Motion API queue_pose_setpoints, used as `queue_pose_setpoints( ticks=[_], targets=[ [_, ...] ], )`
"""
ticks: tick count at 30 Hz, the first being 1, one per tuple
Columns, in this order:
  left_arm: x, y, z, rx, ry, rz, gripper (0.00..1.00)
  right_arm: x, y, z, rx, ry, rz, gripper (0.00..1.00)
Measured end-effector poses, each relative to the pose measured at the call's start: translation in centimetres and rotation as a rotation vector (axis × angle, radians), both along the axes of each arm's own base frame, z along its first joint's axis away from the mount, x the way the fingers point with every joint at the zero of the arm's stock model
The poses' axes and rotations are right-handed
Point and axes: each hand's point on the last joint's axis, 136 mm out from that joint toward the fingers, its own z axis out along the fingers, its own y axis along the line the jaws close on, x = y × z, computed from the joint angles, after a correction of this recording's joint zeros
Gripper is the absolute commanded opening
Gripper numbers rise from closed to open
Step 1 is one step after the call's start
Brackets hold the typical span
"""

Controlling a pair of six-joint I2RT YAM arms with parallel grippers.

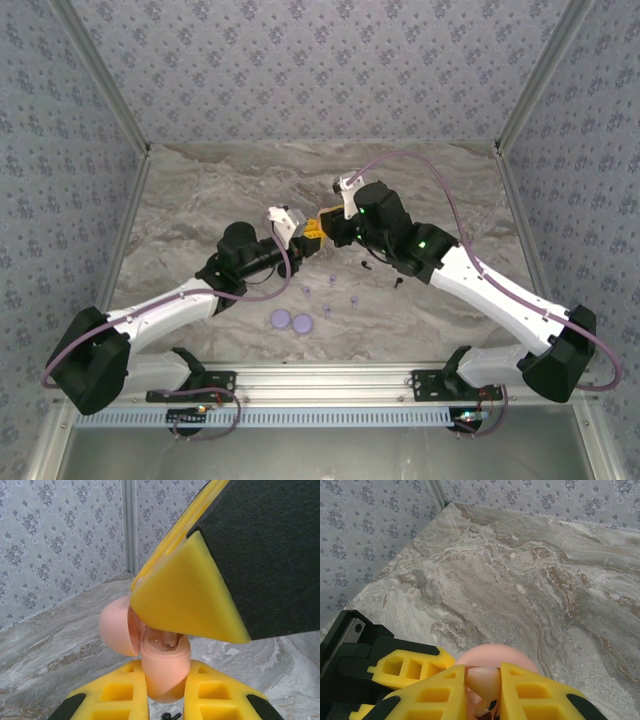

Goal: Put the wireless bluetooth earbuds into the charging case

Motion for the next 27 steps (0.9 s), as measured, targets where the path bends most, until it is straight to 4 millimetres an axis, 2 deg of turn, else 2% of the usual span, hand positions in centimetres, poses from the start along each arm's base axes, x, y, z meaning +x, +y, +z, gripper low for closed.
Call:
queue_pose_setpoints(
  ticks=[5, 16, 19, 22, 27],
  targets=[
    [0.0, 0.0, -0.1, 0.004, 0.004, 0.000, 0.00, -0.1, -0.1, -0.1, -0.018, 0.001, 0.005, 0.18],
    [0.0, 0.0, -0.3, 0.008, 0.009, 0.001, 0.00, -0.1, -0.1, -0.6, -0.055, 0.009, 0.010, 0.20],
    [0.1, 0.1, -0.5, 0.014, 0.015, 0.005, 0.00, 0.0, 0.1, -0.9, -0.060, 0.016, 0.014, 0.23],
    [0.1, 0.1, -0.5, 0.015, 0.017, 0.005, 0.00, -0.1, 0.2, -0.9, -0.060, 0.021, 0.021, 0.31],
    [0.1, 0.0, -0.2, 0.005, 0.006, 0.004, 0.00, -0.4, 0.2, 0.3, -0.037, 0.027, 0.039, 0.45]
  ],
)
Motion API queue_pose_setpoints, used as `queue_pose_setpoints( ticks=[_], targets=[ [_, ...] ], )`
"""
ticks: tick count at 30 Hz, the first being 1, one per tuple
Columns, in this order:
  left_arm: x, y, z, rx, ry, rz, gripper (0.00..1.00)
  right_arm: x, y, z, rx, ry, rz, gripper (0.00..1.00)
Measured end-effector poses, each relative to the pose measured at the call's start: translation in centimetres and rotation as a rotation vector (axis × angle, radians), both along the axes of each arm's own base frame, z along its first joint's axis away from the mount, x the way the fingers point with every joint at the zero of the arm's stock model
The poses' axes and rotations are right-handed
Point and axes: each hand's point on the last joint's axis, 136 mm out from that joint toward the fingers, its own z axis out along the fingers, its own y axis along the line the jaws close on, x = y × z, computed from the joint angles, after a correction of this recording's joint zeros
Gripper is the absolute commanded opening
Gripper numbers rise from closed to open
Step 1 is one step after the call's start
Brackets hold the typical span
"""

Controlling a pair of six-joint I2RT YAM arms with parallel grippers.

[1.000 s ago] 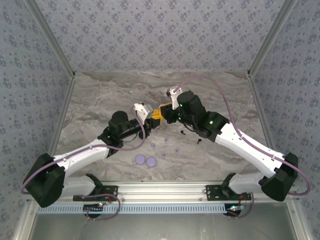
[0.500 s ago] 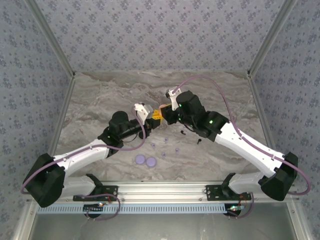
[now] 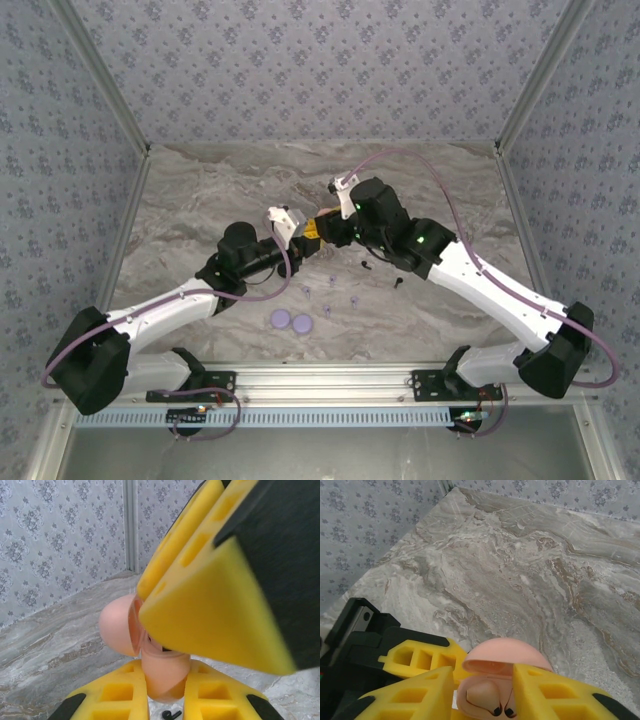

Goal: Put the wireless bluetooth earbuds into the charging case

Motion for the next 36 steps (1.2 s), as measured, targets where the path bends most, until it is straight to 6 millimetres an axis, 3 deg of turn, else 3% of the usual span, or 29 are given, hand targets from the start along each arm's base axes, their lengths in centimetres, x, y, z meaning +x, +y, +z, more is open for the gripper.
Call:
queue_pose_setpoints(
  ticks=[6, 9, 12, 15, 20, 24, 36],
  targets=[
    [0.0, 0.0, 0.4, -0.011, -0.012, -0.001, 0.00, -0.1, -2.3, 2.8, 0.086, -0.010, -0.012, 0.56],
    [-0.1, -0.1, 0.5, -0.018, -0.012, -0.005, 0.00, 0.2, -3.9, 4.2, 0.138, -0.014, -0.010, 0.73],
    [-0.2, -0.1, 0.9, -0.028, -0.020, -0.014, 0.00, 0.2, -5.1, 4.3, 0.186, 0.008, 0.019, 0.90],
    [-0.4, -0.2, 1.1, -0.037, -0.028, -0.029, 0.00, 0.1, -5.4, 3.3, 0.226, 0.057, 0.065, 1.00],
    [-0.6, -0.3, 1.3, -0.046, -0.026, -0.042, 0.00, -0.7, -3.6, 0.5, 0.254, 0.176, 0.176, 1.00],
    [-0.8, -0.4, 1.4, -0.048, -0.026, -0.053, 0.00, -0.9, -1.9, -0.4, 0.275, 0.223, 0.254, 1.00],
    [-0.9, -0.5, 1.5, -0.052, -0.030, -0.060, 0.00, -1.7, 0.1, 1.9, 0.367, 0.183, 0.385, 0.99]
  ],
)
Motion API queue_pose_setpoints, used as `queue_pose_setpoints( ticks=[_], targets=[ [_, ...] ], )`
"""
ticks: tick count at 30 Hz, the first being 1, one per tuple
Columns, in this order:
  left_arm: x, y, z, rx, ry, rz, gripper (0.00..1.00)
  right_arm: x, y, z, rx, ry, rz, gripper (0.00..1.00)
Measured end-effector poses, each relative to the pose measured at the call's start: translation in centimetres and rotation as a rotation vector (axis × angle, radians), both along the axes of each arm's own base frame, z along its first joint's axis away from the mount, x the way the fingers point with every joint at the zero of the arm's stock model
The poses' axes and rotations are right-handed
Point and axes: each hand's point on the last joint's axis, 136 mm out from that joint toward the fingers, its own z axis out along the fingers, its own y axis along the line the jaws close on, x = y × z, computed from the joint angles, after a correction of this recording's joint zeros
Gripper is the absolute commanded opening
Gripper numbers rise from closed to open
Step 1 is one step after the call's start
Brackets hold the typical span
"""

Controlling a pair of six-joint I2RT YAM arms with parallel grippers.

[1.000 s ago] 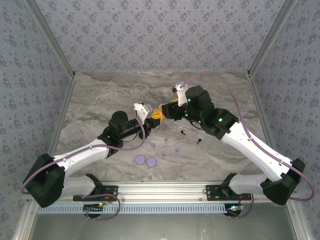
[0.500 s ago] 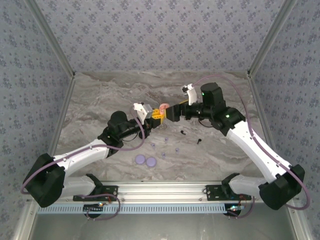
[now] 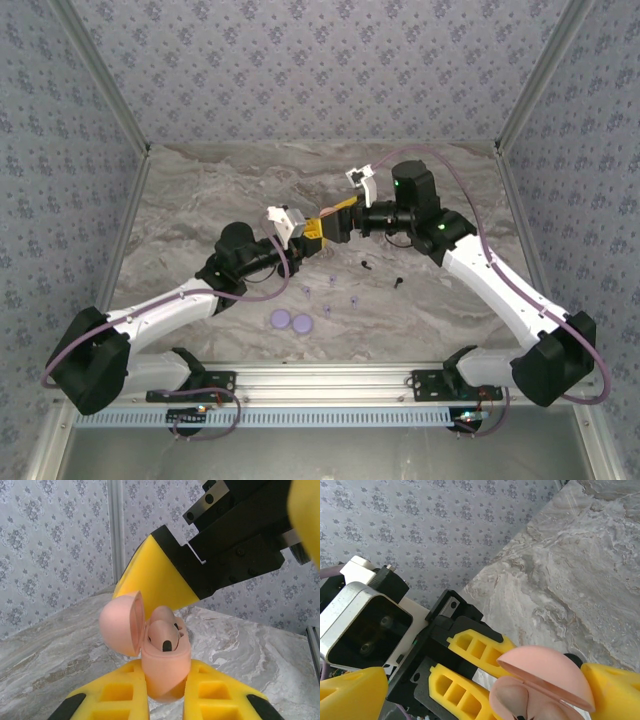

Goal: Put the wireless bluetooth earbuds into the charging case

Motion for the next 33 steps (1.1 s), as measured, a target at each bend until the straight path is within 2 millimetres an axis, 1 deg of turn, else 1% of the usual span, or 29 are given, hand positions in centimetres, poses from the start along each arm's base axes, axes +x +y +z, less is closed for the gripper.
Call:
queue_pose_setpoints(
  ticks=[5, 13, 16, 20, 22, 24, 26, 28, 30, 33],
  targets=[
    [-0.1, 0.0, 0.2, -0.006, -0.008, -0.004, 0.00, -0.2, -0.2, 0.5, 0.009, -0.012, 0.000, 0.97],
    [-0.4, -0.3, 0.1, -0.003, -0.005, -0.021, 0.00, -1.7, -1.3, 1.3, 0.021, -0.050, -0.010, 0.98],
    [-0.4, -0.2, 0.1, -0.002, -0.004, -0.018, 0.00, -1.6, -1.5, 1.0, 0.001, -0.052, -0.029, 0.99],
    [-0.2, -0.2, 0.0, 0.000, -0.002, -0.009, 0.00, -0.9, -2.6, -0.3, -0.069, -0.047, -0.103, 1.00],
    [-0.1, -0.1, -0.2, 0.006, 0.006, -0.002, 0.00, -0.3, -3.6, -0.6, -0.110, -0.064, -0.174, 1.00],
    [0.0, 0.0, -0.5, 0.016, 0.016, 0.009, 0.00, 0.1, -4.9, -0.3, -0.138, -0.096, -0.251, 1.00],
    [0.3, 0.1, -1.0, 0.030, 0.030, 0.029, 0.00, 0.5, -6.8, 0.0, -0.168, -0.130, -0.347, 1.00],
    [0.9, 0.4, -1.6, 0.055, 0.054, 0.059, 0.00, 0.8, -9.3, 0.0, -0.204, -0.161, -0.476, 1.00],
    [1.7, 0.9, -1.9, 0.073, 0.084, 0.085, 0.00, 0.9, -11.8, -0.6, -0.241, -0.173, -0.599, 1.00],
    [4.1, 2.9, -1.4, 0.062, 0.131, 0.155, 0.00, 0.4, -15.2, -2.5, -0.299, -0.165, -0.739, 1.00]
  ],
)
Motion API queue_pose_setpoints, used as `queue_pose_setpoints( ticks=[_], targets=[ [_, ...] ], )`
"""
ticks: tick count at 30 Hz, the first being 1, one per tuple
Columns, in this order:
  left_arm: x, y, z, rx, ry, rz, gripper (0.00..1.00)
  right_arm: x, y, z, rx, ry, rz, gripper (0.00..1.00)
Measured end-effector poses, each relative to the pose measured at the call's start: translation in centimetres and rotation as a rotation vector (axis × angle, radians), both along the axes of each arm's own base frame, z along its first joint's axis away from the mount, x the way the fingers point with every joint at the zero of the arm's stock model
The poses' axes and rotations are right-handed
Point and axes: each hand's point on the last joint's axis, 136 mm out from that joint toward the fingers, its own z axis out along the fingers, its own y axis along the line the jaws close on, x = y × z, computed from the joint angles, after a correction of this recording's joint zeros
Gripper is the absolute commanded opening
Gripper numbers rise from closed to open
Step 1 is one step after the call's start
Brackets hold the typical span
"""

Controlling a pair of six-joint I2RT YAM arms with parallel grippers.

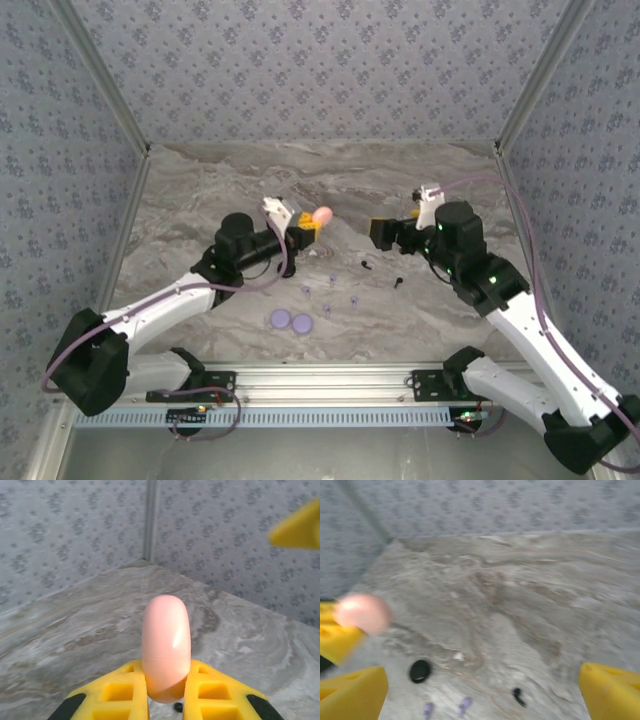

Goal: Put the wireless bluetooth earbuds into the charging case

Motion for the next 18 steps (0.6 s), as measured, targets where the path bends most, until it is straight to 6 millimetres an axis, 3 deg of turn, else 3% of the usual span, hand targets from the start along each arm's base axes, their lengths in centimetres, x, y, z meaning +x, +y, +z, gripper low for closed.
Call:
queue_pose_setpoints(
  ticks=[4, 8, 13, 18],
  targets=[
    [4.1, 3.1, -0.2, -0.002, 0.099, 0.098, 0.00, -0.6, -2.8, -2.9, -0.040, 0.057, -0.125, 1.00],
    [8.4, 5.3, -2.3, 0.026, 0.268, 0.152, 0.00, -0.8, -4.1, -5.2, -0.062, 0.117, -0.191, 1.00],
    [13.1, 8.0, -6.8, 0.055, 0.528, 0.222, 0.00, -0.9, -4.6, -6.0, -0.065, 0.143, -0.217, 1.00],
    [15.5, 8.5, -11.7, 0.115, 0.735, 0.236, 0.00, -0.9, -4.9, -6.1, -0.069, 0.146, -0.234, 1.00]
  ],
)
